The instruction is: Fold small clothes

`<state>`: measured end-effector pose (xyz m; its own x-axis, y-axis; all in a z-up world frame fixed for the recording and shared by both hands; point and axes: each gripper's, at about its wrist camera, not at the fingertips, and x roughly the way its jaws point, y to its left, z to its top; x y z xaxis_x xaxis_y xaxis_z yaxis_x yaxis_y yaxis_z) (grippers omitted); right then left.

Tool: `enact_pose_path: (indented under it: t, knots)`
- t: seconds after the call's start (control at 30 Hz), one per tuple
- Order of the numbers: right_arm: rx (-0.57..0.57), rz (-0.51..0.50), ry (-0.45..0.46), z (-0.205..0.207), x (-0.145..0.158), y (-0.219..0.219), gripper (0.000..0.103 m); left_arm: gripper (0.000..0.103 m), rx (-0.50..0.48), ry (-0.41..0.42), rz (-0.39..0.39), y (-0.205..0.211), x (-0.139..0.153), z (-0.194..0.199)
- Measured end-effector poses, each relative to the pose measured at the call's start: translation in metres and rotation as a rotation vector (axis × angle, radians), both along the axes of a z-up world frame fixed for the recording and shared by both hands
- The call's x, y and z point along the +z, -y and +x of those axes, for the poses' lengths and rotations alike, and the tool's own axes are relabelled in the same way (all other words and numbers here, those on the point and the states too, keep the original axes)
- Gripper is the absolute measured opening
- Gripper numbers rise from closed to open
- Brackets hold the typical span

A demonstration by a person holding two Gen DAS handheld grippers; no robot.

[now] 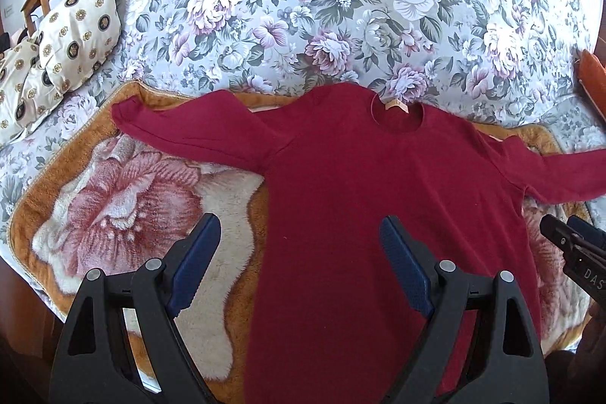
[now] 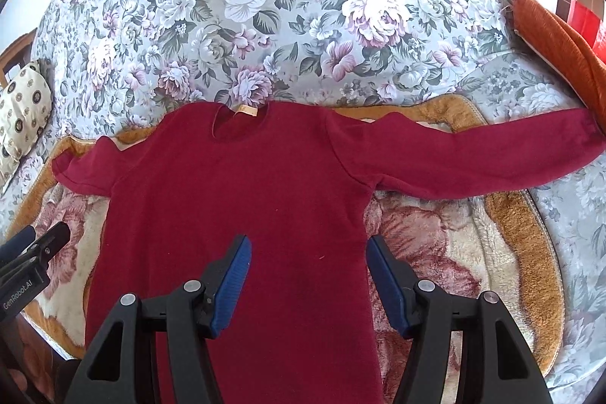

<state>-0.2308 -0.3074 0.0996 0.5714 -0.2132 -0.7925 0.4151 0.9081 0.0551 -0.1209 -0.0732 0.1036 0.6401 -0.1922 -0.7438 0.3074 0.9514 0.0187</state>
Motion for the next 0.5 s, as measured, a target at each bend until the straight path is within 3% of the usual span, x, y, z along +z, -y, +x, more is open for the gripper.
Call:
enact_pose_path:
  t: [0.5]
  knots:
    - [-0.014, 0.002, -0.016, 0.024, -0.008, 0.004, 0.061, 0.086, -0.025, -0.019, 0.004, 0.025, -0.01, 0.01]
